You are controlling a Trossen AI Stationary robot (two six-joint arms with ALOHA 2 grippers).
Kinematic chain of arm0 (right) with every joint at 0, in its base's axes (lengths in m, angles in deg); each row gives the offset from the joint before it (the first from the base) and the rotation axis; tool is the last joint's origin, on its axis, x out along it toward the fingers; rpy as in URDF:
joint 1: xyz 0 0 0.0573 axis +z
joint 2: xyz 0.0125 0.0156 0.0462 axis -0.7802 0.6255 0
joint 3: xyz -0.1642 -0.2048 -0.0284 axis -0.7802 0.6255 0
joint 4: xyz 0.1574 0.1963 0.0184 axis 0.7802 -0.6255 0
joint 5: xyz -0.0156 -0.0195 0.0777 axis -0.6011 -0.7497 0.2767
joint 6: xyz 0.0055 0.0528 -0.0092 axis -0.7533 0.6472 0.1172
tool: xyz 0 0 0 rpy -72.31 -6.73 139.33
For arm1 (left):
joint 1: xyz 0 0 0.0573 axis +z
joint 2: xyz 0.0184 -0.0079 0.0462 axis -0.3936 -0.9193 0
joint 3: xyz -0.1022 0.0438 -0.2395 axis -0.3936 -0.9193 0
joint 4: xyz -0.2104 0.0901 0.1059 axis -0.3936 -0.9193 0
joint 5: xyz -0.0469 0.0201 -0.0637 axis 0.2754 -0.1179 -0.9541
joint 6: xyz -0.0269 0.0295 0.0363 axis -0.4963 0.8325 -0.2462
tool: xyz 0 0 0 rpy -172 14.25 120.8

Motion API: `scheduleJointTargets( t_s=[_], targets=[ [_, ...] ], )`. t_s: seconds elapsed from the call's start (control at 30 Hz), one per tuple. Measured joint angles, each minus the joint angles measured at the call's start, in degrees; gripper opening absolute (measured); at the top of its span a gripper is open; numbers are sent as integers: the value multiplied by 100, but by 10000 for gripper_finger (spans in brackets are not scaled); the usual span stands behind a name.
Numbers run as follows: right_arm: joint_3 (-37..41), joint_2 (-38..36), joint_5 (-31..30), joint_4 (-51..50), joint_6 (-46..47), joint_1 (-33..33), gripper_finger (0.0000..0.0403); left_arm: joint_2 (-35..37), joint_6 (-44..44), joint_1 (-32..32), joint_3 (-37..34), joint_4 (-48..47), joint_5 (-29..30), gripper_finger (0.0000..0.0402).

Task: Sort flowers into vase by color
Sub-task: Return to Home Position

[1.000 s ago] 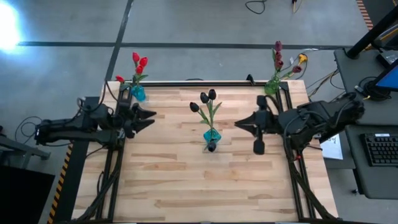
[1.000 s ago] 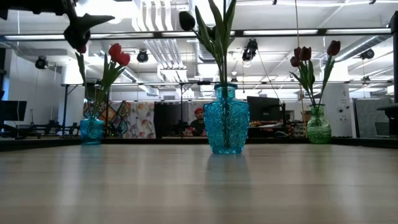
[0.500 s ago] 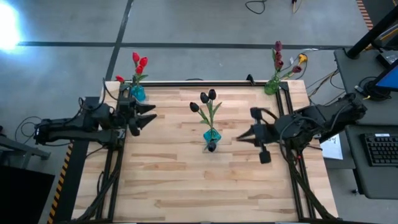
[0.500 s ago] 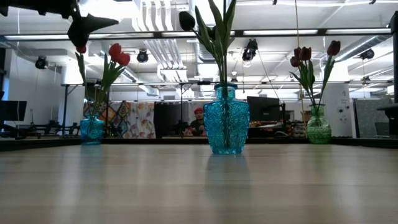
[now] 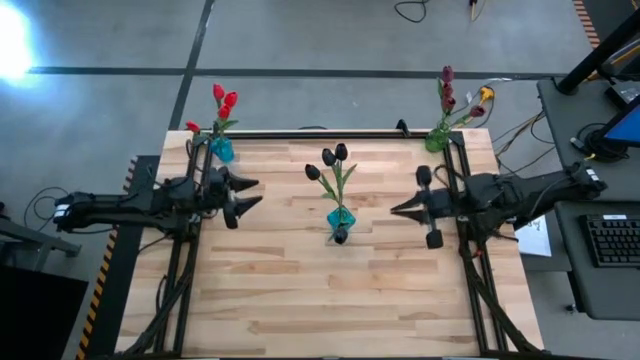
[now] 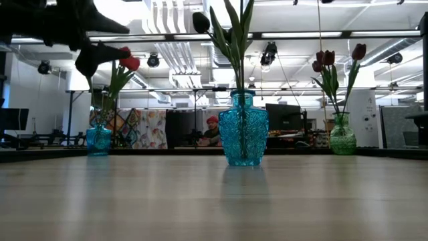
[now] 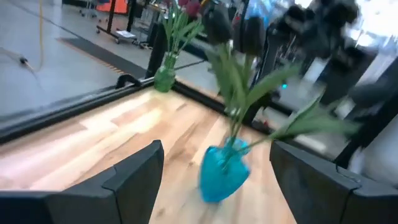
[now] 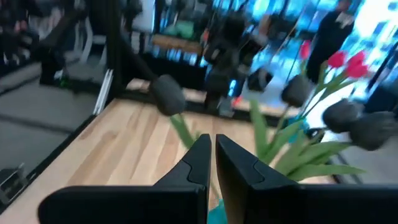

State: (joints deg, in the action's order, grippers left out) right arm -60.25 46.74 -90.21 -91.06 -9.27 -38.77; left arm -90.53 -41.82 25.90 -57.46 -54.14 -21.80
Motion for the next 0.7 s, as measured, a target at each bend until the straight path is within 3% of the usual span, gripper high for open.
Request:
scheduleJointTargets(
  t_s=[0.17, 0.3, 0.37, 0.5, 0.7],
  targets=[
    [1220, -934, 35, 1594, -30, -311, 18, 50, 890, -4, -418, 281, -78, 281],
    [2194, -1204, 39, 3130, 750, -865, 18, 6, 1530, -4, -830, 1414, -762, 281],
    [2555, -1298, 310, 3296, 1059, -1141, 18, -12, 1704, -5, -1016, 1881, -999, 281],
    [3082, -1655, 1480, 3322, 739, -1329, 18, 7, 1746, -9, -1231, 2008, -1022, 281],
    [3767, -2414, 753, 3348, 895, -1331, 18, 44, 2040, -292, -1488, 1996, -488, 281]
  ],
)
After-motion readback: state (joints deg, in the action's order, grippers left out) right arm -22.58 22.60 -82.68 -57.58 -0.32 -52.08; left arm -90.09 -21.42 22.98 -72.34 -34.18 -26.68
